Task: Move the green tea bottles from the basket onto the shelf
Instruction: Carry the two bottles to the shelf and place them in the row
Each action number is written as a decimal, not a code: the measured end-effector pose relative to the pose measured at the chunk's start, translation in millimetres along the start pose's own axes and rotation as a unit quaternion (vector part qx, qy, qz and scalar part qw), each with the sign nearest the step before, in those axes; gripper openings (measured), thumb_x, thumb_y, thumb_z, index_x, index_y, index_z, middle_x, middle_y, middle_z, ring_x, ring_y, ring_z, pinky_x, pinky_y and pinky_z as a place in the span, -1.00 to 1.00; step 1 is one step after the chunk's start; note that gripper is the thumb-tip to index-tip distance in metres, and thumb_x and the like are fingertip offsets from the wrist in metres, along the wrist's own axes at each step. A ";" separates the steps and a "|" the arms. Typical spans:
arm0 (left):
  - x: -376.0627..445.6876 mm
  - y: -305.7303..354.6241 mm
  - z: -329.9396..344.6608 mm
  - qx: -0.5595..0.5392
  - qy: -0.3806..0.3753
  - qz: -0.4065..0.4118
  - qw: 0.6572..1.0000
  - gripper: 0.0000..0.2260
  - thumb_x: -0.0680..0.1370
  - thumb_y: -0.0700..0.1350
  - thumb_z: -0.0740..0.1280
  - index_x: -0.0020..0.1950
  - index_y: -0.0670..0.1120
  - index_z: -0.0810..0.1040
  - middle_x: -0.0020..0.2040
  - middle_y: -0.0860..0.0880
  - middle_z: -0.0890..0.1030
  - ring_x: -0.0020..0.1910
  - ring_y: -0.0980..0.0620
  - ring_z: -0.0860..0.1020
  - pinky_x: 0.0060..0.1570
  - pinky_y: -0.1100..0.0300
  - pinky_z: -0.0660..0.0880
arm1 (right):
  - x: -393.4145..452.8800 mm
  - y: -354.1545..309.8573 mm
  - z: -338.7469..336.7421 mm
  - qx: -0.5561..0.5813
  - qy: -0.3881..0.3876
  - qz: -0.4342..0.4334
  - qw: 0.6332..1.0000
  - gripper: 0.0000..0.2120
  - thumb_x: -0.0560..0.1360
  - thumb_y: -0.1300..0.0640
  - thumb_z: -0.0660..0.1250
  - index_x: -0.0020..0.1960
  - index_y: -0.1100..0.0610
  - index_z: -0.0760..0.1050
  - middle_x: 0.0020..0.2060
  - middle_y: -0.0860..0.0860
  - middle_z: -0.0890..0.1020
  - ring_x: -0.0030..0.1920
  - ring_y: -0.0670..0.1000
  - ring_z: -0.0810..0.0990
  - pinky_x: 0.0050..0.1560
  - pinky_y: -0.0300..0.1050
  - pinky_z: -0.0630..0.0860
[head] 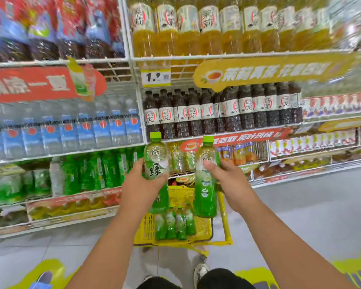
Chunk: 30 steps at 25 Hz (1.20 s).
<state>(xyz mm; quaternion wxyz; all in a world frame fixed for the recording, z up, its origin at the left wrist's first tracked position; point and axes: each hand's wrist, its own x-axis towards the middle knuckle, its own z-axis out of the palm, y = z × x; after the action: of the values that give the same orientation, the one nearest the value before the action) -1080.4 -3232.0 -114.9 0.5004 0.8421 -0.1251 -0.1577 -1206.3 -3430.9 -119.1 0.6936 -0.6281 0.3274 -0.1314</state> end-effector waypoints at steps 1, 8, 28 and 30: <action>-4.6 11.0 -4.3 -0.011 -0.009 0.004 1.000 -0.28 0.48 0.09 0.50 0.57 0.00 0.28 0.31 0.06 0.51 -0.14 0.20 0.46 -0.34 0.46 0.32 | -5.5 -7.0 -0.6 0.000 -0.006 -0.006 1.000 -0.82 0.49 -0.08 0.50 0.08 -0.13 0.71 0.06 -0.05 0.75 0.06 0.01 0.74 0.20 0.11 0.61; -52.4 61.0 -3.6 -0.055 0.025 0.020 0.998 -0.54 0.44 0.04 0.56 0.29 0.10 0.51 -0.01 0.30 0.54 -0.12 0.32 0.55 -0.26 0.35 0.51 | -31.6 -56.9 -27.6 -0.009 -0.059 -0.048 0.997 -0.80 0.49 -0.04 0.51 0.10 -0.04 0.70 0.00 -0.01 0.76 0.04 0.12 0.74 0.15 0.18 0.64; -133.6 45.7 -59.1 -0.031 0.187 -0.050 0.981 -0.27 0.40 0.20 0.54 0.50 0.05 0.40 0.33 0.07 0.53 0.20 0.08 0.50 -0.04 0.25 0.43 | -63.4 -82.2 27.1 -0.031 -0.203 -0.072 0.976 -0.71 0.46 -0.13 0.52 0.13 -0.05 0.69 0.03 -0.04 0.76 0.09 0.07 0.73 0.16 0.15 0.61; -134.4 28.6 -88.6 -0.035 0.202 -0.066 0.976 -0.27 0.39 0.19 0.55 0.50 0.04 0.40 0.30 0.08 0.53 0.19 0.06 0.51 -0.02 0.22 0.44 | -68.9 -82.4 62.4 -0.027 -0.217 -0.070 0.973 -0.76 0.49 -0.06 0.51 0.11 -0.01 0.69 -0.01 -0.02 0.77 0.02 0.05 0.75 -0.04 0.01 0.60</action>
<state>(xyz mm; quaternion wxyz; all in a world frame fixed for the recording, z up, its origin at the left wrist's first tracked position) -1170.9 -3124.7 -31.0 0.5328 0.8450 0.0403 -0.0212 -1200.5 -3355.5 -20.5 0.7199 -0.6816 0.1275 -0.0312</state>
